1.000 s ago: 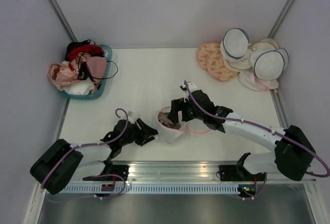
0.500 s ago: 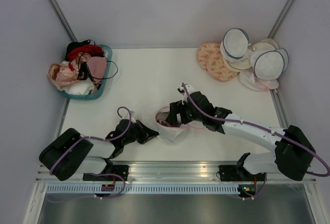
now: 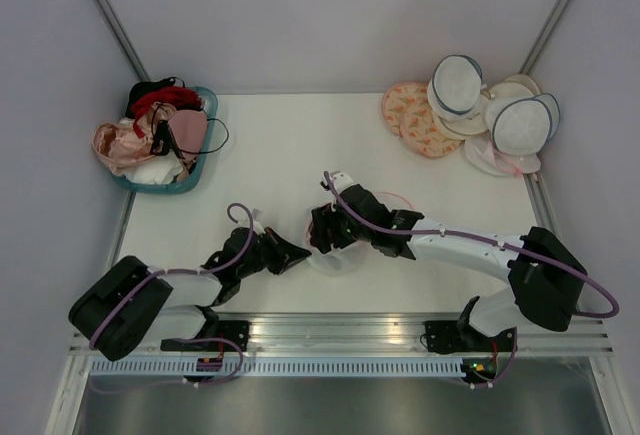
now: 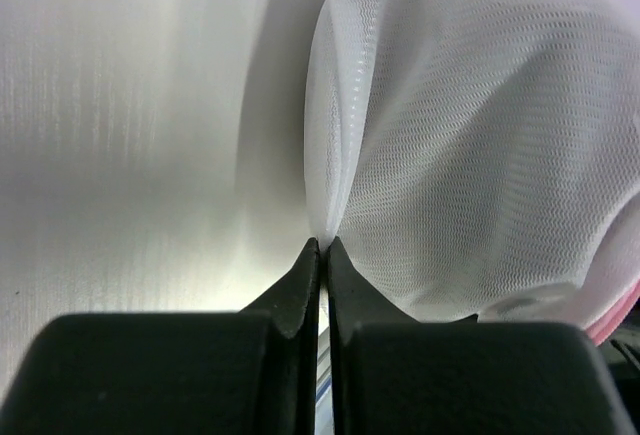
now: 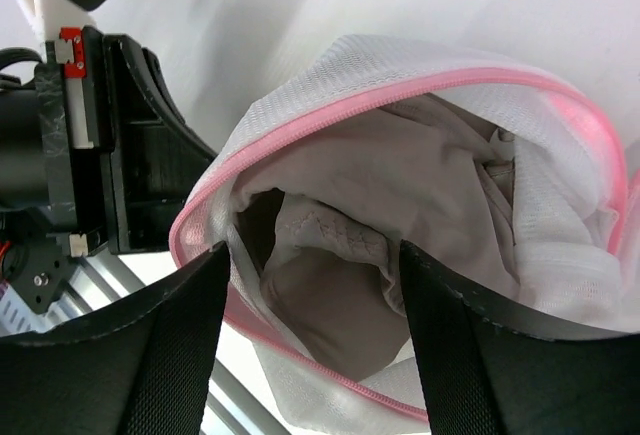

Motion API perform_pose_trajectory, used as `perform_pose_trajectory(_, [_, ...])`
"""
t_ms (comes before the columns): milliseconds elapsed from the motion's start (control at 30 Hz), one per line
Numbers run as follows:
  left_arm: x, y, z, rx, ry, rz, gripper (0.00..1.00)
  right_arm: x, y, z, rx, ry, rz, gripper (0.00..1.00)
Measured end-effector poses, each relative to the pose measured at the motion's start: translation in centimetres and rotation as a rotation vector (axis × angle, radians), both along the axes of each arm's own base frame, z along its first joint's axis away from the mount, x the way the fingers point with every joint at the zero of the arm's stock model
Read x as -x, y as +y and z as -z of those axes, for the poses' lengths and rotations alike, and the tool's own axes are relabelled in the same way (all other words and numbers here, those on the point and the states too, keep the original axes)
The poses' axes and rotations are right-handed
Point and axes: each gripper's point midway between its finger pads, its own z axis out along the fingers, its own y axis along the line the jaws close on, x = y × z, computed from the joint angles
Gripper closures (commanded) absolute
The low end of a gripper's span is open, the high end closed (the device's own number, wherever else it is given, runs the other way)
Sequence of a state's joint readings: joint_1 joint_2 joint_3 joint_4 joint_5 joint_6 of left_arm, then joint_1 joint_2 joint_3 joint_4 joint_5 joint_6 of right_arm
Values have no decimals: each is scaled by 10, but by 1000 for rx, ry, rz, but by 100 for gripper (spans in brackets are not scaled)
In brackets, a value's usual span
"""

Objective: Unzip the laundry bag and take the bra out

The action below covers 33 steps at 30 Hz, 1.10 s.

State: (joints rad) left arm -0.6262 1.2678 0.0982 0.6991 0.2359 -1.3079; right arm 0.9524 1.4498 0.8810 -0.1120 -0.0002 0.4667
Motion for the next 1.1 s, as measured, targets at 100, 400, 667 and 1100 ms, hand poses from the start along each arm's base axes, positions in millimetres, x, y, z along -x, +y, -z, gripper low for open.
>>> perform_pose_trajectory(100, [0,0,-4,2,-11,2,98,-5,0,-3,9,-23,24,28])
perform_pose_trajectory(400, [3,2,-3,-11,-18,9,98,-23,-6,-14,51,-92,94,34])
perform_pose_trajectory(667, [7,6,5,-33,-3,15,98,-30,-8,-24,63,-129,114,34])
perform_pose_trajectory(1100, [7,6,1,-31,-18,19,98,-17,11,-9,38,-69,44,55])
